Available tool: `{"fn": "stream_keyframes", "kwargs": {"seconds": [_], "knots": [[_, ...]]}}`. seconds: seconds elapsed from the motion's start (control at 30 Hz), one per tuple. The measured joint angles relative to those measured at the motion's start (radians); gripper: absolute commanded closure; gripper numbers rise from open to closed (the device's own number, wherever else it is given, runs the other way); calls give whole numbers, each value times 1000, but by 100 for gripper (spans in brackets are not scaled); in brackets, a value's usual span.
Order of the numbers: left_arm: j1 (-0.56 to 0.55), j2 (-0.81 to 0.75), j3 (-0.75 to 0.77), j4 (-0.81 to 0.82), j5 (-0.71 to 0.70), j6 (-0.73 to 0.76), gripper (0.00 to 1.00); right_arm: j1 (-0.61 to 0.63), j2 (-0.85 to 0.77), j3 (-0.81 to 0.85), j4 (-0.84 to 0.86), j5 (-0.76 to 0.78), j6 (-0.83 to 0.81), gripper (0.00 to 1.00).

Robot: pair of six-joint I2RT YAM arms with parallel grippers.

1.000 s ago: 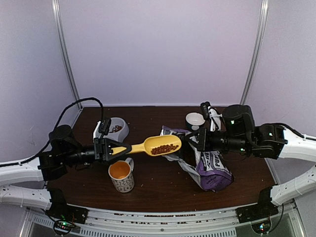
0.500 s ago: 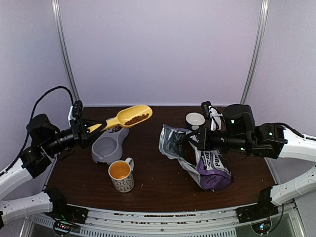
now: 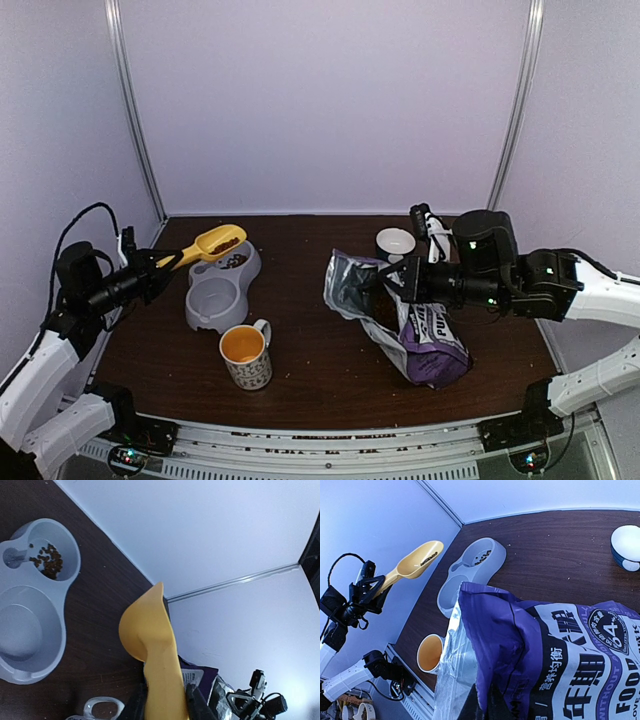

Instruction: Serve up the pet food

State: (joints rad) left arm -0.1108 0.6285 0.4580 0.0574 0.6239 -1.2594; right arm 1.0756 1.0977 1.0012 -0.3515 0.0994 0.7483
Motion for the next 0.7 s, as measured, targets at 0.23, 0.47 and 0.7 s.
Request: {"fn": "stream_keyframes", "kwargs": {"seconds": [0.23,0.47,0.7], "knots": [[126,92,-27,-2,16,50,100,0,0,0,0,2,1,100],[138,217,-5,-37,-45,131,100,0,0,0,0,2,11,100],[138,301,88,-99,-117,221,100,0,0,0,0,3,11,100]]}}
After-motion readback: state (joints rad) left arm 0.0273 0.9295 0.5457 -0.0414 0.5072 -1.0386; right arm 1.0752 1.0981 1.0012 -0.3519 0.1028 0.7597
